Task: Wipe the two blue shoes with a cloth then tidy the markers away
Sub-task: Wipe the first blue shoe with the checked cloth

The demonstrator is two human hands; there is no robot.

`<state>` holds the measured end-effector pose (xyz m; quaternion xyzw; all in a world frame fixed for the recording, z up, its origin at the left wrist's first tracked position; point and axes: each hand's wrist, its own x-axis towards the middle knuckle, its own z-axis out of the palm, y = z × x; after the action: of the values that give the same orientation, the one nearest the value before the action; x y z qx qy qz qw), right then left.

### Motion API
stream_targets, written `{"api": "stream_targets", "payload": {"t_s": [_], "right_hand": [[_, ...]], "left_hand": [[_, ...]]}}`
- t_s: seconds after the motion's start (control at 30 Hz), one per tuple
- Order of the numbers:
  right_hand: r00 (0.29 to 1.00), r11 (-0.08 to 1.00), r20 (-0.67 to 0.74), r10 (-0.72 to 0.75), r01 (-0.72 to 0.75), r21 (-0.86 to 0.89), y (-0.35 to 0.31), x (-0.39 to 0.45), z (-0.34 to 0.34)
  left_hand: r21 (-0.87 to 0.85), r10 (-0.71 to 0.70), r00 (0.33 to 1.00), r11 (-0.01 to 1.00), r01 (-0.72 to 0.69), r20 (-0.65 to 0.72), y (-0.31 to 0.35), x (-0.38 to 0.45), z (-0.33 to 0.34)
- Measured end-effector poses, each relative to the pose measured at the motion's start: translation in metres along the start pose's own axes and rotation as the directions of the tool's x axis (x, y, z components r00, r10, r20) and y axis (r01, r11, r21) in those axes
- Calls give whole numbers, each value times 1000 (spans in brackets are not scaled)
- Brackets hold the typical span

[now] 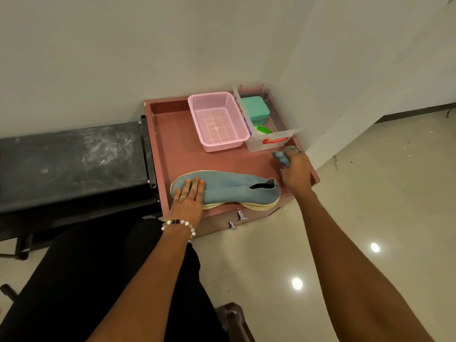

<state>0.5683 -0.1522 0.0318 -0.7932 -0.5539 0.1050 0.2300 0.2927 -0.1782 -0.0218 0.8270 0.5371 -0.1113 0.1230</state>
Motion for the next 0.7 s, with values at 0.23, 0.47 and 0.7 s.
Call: {"api": "stream_targets", "payload": {"t_s": [0.23, 0.47, 0.7], "right_hand": [[917, 969, 350, 193, -122, -215, 8, 19, 20], [760, 962, 594, -263, 253, 102, -27, -2, 3], [703, 905, 682, -202, 401, -145, -21, -2, 17]], "left_hand": [[-42, -46, 999, 998, 45, -14, 0, 2, 5], [-56, -80, 996, 995, 78, -46, 4, 5, 5], [-43, -81, 996, 996, 80, -23, 4, 2, 0]]}}
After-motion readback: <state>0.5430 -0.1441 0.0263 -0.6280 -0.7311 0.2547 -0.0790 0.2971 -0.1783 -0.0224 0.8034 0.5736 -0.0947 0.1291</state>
